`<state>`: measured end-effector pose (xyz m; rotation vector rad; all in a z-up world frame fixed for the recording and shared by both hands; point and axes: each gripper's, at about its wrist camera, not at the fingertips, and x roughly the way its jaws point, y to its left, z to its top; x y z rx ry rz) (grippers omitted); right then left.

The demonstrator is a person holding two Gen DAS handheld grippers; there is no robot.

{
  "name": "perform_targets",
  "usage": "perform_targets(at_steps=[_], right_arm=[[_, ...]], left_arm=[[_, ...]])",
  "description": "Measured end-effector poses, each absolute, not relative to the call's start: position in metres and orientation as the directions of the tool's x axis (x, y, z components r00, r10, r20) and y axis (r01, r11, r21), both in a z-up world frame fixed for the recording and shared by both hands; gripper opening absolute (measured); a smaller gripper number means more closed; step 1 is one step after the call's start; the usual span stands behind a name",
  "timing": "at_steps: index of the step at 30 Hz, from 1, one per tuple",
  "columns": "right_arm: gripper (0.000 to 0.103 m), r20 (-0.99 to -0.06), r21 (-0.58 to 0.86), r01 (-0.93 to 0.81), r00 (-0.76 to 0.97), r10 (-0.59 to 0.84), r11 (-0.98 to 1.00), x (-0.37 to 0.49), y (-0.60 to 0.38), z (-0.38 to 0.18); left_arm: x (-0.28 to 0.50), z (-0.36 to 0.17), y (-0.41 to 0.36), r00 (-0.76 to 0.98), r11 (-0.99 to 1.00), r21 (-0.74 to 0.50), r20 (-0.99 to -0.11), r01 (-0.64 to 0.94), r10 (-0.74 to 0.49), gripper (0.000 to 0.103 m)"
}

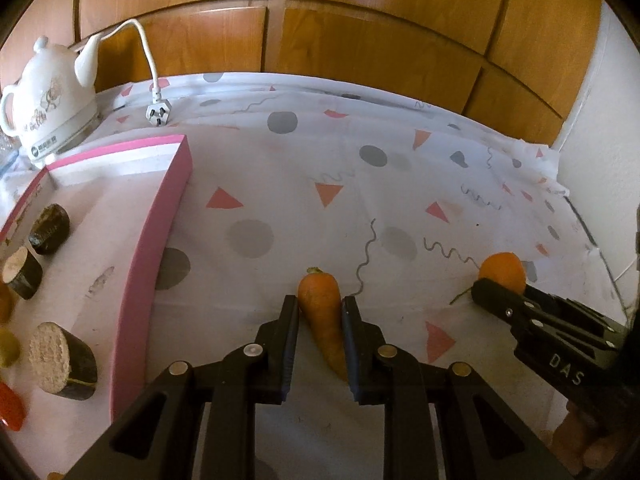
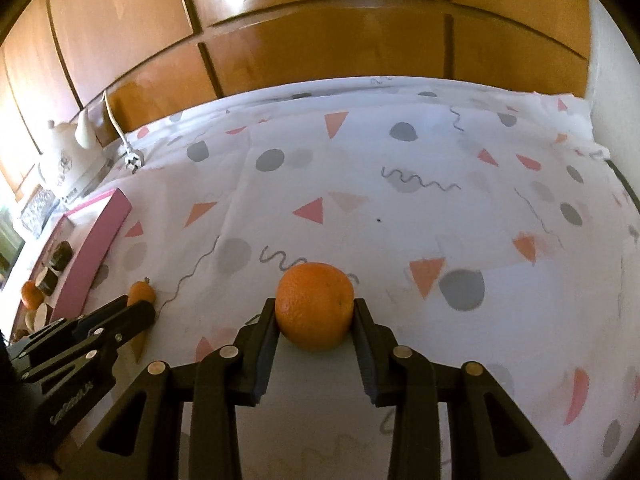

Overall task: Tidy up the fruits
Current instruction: 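Grasp the orange carrot with the left tool, then place the carrot in the tray with the left tool while the right tool drops the orange there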

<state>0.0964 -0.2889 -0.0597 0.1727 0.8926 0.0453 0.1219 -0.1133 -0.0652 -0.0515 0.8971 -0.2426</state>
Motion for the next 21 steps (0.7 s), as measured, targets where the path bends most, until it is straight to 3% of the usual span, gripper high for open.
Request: perform_targets(at_steps=[21], right_arm=[[0.037,-0.75,0.198,0.037,0.649,0.128,0.979,0.0919,-0.2905,-0.0673]], left_arm=[[0.1184,-0.0681,-0.1139,0.613,0.972,-0.146,-0.756,0.185,-0.23,0.023]])
